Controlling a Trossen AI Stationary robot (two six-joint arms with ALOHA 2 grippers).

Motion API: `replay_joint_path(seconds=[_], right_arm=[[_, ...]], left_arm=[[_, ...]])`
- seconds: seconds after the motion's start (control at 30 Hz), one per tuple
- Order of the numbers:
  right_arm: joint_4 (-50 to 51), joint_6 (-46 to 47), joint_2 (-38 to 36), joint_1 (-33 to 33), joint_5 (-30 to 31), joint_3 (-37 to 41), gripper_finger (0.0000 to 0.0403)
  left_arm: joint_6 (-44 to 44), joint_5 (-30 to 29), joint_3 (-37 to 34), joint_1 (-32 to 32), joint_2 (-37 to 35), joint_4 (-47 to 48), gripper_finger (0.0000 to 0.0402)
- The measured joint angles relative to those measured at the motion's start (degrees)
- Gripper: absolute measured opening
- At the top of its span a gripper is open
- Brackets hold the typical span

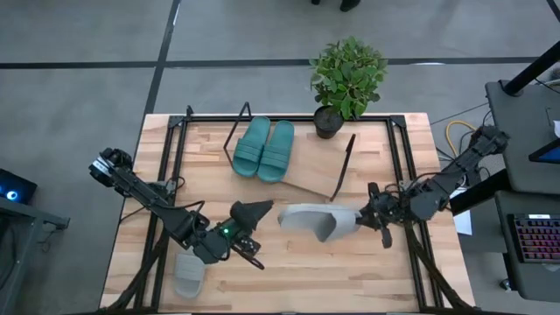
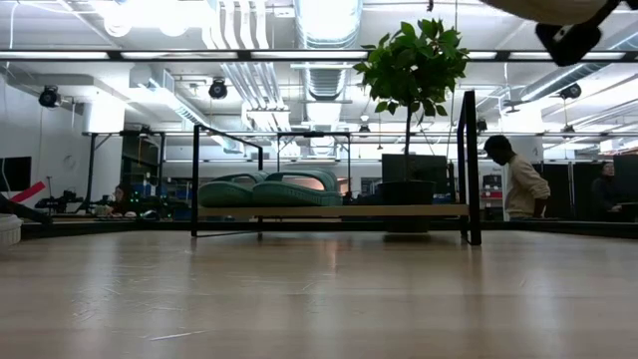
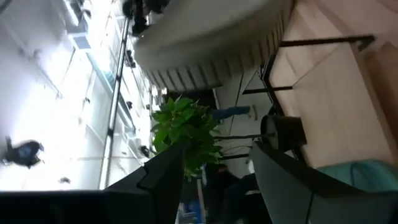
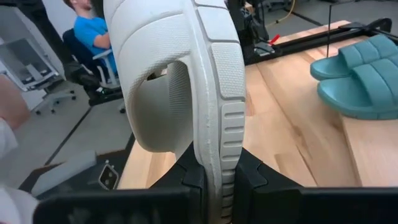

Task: Pick and place slides into the shelf
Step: Put the top gray slipper on the shelf

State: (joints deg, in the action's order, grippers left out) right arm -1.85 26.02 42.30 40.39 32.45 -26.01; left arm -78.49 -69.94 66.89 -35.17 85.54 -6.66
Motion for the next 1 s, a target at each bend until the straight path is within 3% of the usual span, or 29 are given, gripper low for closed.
replay_joint_path(seconds=[0.23,0.37,0.57,1.0], right_arm=[[-0.03,0.37,0.14,6.86,9.20,-0.10,0.0024],[-0.02,0.35,0.18,7.24,10.10,-0.10,0.0024],[1.38,0.30,0.10,7.24,10.45,-0.10,0.0024],[4.70,0.54,-3.66,7.33,13.11,-0.23,0.0024]], left_arm=[[-5.19,1.34,-0.02,3.12,0.06,-0.36,0.0173],[-13.61,2.35,-0.05,4.55,2.29,-3.09,0.0173],[-28.09,2.79,-0.08,4.91,5.68,-15.54,0.0173],[-28.53,3.47,-0.34,4.69,4.64,-16.87,0.0173]])
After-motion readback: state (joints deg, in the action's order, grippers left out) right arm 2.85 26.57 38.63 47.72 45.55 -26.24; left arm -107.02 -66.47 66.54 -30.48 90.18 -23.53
